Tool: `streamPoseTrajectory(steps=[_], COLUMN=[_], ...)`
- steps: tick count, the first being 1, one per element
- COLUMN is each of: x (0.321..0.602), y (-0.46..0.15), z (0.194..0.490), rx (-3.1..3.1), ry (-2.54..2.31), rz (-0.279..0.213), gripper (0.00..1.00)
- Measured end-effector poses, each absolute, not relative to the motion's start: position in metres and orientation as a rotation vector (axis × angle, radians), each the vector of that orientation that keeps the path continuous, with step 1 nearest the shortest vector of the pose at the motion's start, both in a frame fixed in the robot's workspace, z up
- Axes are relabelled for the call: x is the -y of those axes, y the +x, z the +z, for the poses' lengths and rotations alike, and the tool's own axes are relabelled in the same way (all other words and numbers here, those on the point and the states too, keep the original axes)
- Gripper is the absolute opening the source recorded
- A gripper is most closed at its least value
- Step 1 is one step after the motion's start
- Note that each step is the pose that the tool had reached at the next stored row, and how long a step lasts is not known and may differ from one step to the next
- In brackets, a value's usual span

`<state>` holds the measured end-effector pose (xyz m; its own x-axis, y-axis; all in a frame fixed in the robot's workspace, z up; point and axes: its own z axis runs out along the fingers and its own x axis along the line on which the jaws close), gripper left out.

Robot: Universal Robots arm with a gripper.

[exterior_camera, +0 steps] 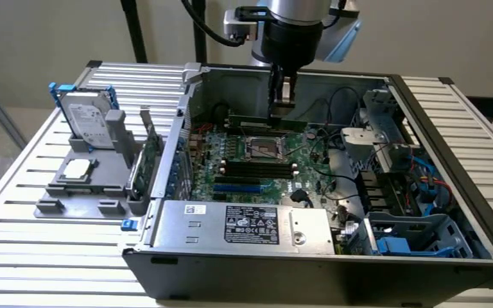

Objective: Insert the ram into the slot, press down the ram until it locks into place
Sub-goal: 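Insert the ram into the slot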

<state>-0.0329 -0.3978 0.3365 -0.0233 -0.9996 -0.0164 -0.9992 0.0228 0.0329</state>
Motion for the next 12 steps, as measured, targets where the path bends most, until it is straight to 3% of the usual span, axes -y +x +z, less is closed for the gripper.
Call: streamPoseTrajectory(steps=[12], x=[0.402], y=[-0.033], z=[0.315], rx=[2.241], ry=[2.19], rz=[-0.048], gripper=[0.13])
